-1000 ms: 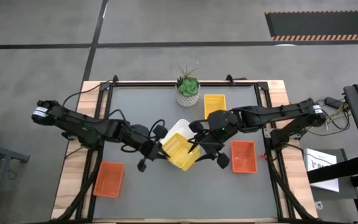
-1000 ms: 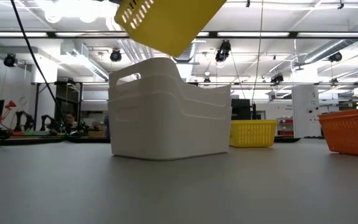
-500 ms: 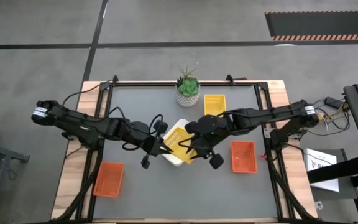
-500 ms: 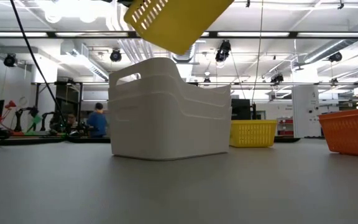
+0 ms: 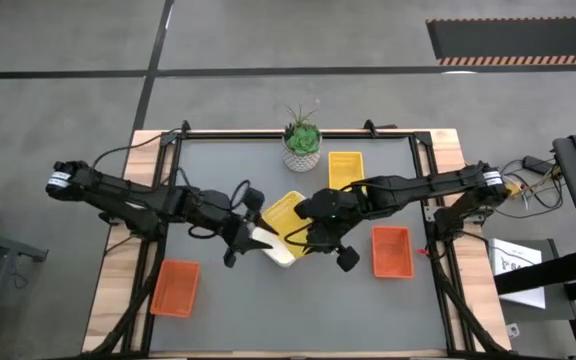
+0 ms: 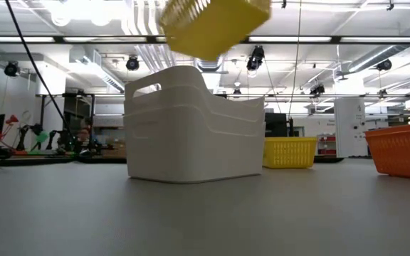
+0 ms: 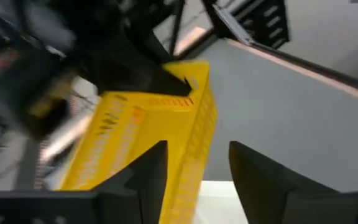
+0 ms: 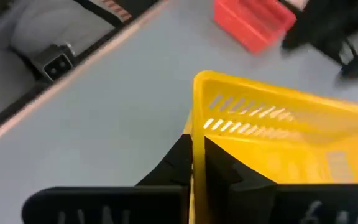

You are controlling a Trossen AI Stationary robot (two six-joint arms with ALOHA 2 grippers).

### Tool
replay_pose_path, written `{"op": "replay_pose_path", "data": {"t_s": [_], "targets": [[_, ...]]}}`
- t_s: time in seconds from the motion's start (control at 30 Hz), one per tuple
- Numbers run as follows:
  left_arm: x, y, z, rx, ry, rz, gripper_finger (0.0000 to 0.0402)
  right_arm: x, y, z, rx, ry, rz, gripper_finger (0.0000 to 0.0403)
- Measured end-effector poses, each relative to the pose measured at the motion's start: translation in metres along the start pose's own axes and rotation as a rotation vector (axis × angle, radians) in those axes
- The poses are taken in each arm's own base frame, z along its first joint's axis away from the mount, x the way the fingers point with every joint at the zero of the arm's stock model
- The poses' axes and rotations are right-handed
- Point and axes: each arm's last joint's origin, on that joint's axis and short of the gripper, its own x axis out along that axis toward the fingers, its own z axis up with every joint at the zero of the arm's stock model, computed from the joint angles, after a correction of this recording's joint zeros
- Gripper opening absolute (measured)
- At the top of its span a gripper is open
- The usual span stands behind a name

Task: Stack baskets by color
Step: Stack the left yellow bin on the right yellow bin

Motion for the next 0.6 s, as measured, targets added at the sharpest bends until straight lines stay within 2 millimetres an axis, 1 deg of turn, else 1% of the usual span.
{"op": "replay_pose_path", "data": {"t_s": [0.13, 0.23, 0.3, 0.4, 0.47, 0.6], "targets": [[-0.02, 0.006, 0.006, 0.036, 0.002, 0.111, 0.0172, -0.012, -0.001, -0.009, 0.083, 0.1, -0.066, 0.0008], [-0.036, 0.009, 0.009, 0.032, -0.021, 0.184, 0.0175, -0.021, -0.001, -0.017, 0.168, 0.178, -0.099, 0.0008], [-0.045, 0.007, 0.006, 0.023, -0.035, 0.196, 0.0175, -0.027, 0.002, -0.024, 0.234, 0.225, -0.126, 0.0008], [-0.052, 0.003, 0.002, -0.031, -0.107, 0.231, 0.0175, -0.035, 0.009, -0.035, 0.312, 0.274, -0.18, 0.0008], [-0.053, 0.0, -0.003, -0.057, -0.163, 0.261, 0.0176, -0.042, 0.016, -0.043, 0.359, 0.276, -0.221, 0.0008], [-0.054, -0.007, -0.015, -0.057, -0.235, 0.304, 0.0176, -0.05, 0.027, -0.066, 0.465, 0.279, -0.337, 0.0008]]}}
